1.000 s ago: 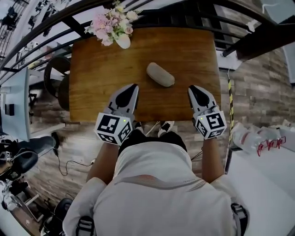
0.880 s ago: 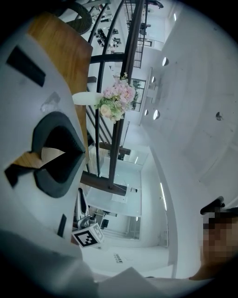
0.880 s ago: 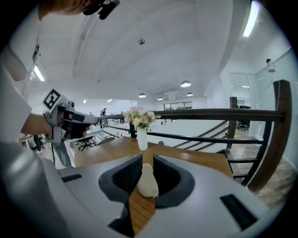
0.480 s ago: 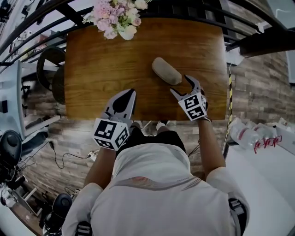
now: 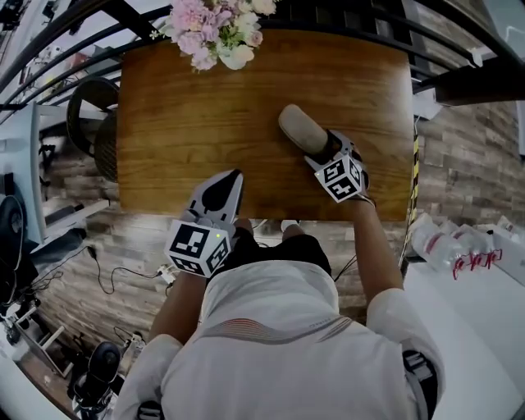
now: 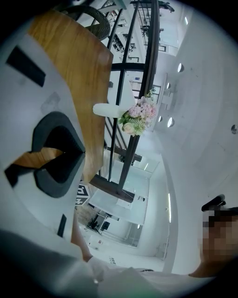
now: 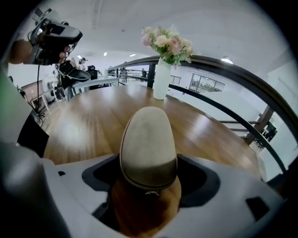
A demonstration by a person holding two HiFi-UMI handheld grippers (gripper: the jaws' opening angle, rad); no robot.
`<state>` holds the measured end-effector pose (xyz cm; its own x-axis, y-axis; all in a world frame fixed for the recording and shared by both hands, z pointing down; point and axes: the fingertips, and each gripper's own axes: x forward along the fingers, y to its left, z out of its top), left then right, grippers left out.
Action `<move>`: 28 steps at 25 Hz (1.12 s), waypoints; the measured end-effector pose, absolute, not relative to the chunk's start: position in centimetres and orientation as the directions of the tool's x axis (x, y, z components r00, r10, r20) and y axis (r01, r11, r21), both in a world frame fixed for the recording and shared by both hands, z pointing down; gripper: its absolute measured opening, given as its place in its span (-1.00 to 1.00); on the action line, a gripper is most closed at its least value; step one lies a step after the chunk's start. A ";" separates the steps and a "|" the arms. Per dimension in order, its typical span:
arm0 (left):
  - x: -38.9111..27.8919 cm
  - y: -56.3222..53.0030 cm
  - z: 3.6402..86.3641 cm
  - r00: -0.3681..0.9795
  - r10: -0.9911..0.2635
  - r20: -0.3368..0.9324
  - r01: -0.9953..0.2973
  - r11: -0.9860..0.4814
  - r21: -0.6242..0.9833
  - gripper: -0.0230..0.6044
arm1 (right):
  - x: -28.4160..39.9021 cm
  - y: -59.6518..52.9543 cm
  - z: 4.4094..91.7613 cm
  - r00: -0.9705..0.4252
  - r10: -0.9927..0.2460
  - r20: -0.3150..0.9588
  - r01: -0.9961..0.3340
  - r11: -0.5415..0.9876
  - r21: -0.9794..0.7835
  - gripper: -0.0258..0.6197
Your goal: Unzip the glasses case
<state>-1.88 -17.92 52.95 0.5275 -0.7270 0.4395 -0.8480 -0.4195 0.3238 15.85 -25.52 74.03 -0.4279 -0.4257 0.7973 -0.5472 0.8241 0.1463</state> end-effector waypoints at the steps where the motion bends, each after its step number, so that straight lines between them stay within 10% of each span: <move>1: -1.9 -17.9 53.0 0.529 -0.725 0.441 -0.847 -0.420 0.325 -0.88 | 15.8 -25.5 74.1 -0.432 -0.421 0.798 -0.549 0.824 0.138 0.41; 14: -2.1 -19.5 51.4 0.555 -0.734 0.392 -0.830 -0.453 0.327 -0.88 | 14.8 -25.4 66.9 -0.671 -0.459 0.582 -0.718 0.598 -0.357 0.30; 28: -1.1 -21.0 40.0 0.753 -0.658 0.007 -0.605 -0.688 0.401 -0.88 | 12.7 -22.6 44.1 -0.870 -0.492 -0.021 -0.305 0.572 -0.761 0.31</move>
<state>-1.11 -20.96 39.97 0.7532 -0.6577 0.0071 -0.6047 -0.6881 0.4011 12.70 -22.56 44.14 -0.8704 -0.4920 -0.0212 -0.3049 0.5723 -0.7613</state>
